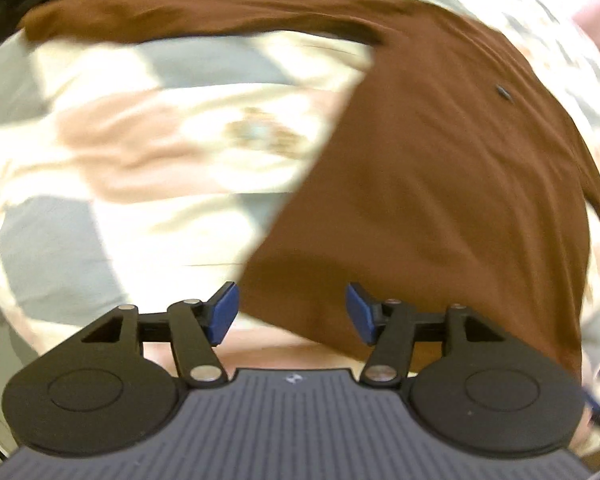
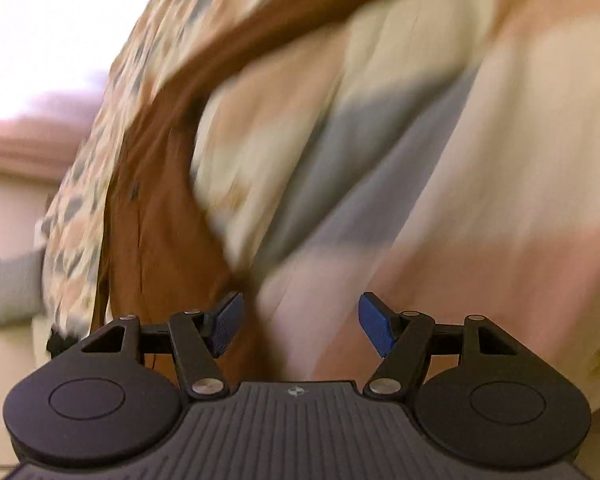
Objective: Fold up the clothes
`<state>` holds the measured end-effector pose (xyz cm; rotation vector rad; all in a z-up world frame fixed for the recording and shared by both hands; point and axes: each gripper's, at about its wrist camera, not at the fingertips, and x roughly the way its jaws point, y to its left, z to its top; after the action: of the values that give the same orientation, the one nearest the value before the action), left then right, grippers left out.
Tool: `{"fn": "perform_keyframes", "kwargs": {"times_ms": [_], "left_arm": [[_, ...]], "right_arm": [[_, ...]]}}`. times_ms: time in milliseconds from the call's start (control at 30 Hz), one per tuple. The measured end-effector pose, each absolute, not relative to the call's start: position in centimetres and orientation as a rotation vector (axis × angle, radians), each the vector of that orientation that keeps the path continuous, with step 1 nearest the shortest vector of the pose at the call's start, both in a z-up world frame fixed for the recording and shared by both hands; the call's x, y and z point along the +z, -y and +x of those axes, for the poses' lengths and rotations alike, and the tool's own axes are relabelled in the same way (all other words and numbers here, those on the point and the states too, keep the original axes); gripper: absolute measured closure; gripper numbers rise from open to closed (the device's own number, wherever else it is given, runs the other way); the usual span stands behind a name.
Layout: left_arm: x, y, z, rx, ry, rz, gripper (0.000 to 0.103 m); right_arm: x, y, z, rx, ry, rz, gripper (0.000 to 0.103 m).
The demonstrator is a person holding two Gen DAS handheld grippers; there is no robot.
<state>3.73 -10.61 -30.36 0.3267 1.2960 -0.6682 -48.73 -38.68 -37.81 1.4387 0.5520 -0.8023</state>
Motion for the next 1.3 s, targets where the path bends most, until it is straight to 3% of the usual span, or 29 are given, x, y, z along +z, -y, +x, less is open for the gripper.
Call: {"fn": "perform_keyframes", "kwargs": {"times_ms": [200,300,333,367,400,667,933,1000,1033,1167,1300], "left_arm": [[-35.2,9.0,8.1,-0.831,-1.330,0.211,0.038],[-37.1,10.0,6.9,-0.977,-1.343,0.302,0.051],[-37.4,10.2,6.3,-1.017,-1.325,0.354,0.059],[-37.3,10.2,6.0,-1.041,-1.303,0.402,0.084],[-36.8,9.9,6.4,-1.047,-1.308,0.408,0.100],[-30.0,6.6,9.1,-1.165,-1.252,0.344,0.100],[-35.8,7.3,5.0,-1.067,-1.205,0.639,0.095],[-34.8,7.3,4.5,-1.010,-1.195,0.707,0.079],[-34.2,7.2,4.4,-0.963,-1.201,0.751,0.076],[-30.5,7.4,3.4,-0.818,-1.187,0.891,0.075],[-23.3,8.5,1.2,-0.841,-1.074,0.859,0.061]], "right_arm": [[-38.2,35.1,-46.0,-0.891,-0.508,1.352,0.022],[-39.1,34.8,-44.7,-0.857,-0.461,1.384,0.025],[-39.6,35.0,-44.2,-0.821,-0.452,1.403,0.042],[-40.2,34.8,-43.3,-0.791,-0.473,1.427,0.078],[-40.0,34.4,-42.8,-0.808,-0.505,1.422,0.099],[-33.8,33.0,-42.3,-0.847,-0.536,1.358,0.099],[-37.9,31.5,-41.4,-0.992,-0.707,1.296,0.095],[-36.9,30.9,-40.7,-1.036,-0.773,1.223,0.072],[-36.1,30.5,-40.3,-1.061,-0.819,1.174,0.055],[-32.8,28.5,-39.3,-1.129,-0.983,1.058,0.050],[-27.6,26.3,-37.8,-1.102,-0.877,1.021,0.043]]}}
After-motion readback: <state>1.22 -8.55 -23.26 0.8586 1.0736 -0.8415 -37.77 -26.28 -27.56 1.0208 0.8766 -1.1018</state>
